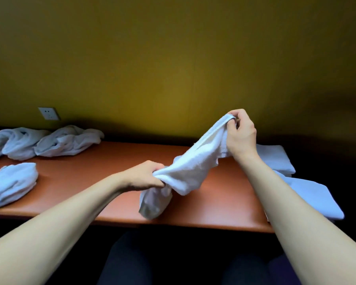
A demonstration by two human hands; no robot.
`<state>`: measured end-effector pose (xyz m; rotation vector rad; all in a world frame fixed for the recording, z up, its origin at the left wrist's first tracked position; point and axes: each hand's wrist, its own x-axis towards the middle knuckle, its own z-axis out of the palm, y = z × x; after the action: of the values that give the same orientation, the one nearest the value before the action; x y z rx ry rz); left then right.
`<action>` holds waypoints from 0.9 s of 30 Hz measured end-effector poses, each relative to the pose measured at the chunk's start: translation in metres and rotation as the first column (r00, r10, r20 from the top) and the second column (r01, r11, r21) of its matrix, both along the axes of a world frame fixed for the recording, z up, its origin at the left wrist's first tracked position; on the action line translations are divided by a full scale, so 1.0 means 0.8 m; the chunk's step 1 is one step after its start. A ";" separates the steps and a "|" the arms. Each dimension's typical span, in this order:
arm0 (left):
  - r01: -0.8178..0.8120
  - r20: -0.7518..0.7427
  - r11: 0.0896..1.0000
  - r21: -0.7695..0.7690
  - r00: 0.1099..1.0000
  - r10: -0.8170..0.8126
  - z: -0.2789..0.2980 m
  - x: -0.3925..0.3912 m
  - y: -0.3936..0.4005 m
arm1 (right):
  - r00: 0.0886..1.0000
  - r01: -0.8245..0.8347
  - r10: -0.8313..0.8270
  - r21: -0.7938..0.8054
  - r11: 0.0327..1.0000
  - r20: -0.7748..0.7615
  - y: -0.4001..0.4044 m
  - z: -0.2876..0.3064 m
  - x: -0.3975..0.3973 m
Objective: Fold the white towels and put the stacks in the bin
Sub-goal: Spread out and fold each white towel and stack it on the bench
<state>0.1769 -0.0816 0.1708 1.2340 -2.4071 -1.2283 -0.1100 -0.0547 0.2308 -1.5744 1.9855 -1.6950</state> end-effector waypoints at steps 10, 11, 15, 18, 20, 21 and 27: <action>-0.246 -0.130 0.892 -0.379 0.969 0.212 0.082 0.013 0.025 | 0.965 0.229 -0.231 -0.030 0.973 -0.126 0.049 0.052 -0.049; -0.239 -0.084 0.842 -0.483 0.970 0.227 0.091 0.019 0.021 | 0.958 0.241 -0.243 -0.035 0.970 -0.154 0.055 0.057 -0.053; -0.281 0.003 0.739 -0.612 0.934 0.358 0.123 0.032 0.012 | 0.929 0.272 -0.279 -0.064 0.960 -0.242 0.076 0.085 -0.057; -0.292 0.070 0.701 -0.651 0.896 0.438 0.122 0.056 0.008 | 0.920 0.309 -0.326 -0.108 0.945 -0.219 0.085 0.104 -0.062; -0.319 0.073 0.654 -0.686 0.864 0.498 0.113 0.079 0.008 | 0.912 0.325 -0.342 -0.113 0.939 -0.225 0.095 0.107 -0.073; -0.342 0.057 0.635 -0.693 0.852 0.521 0.107 0.091 0.011 | 0.912 0.323 -0.341 -0.114 0.940 -0.228 0.101 0.106 -0.079; -0.470 -0.032 0.509 -0.721 0.756 0.653 0.068 0.146 0.032 | 0.916 0.263 -0.267 -0.054 0.963 -0.300 0.143 0.069 -0.102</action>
<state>0.2937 -0.0564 0.2256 1.7269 -1.9555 0.0687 -0.1915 0.0595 0.2863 -1.7294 2.4428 -1.6310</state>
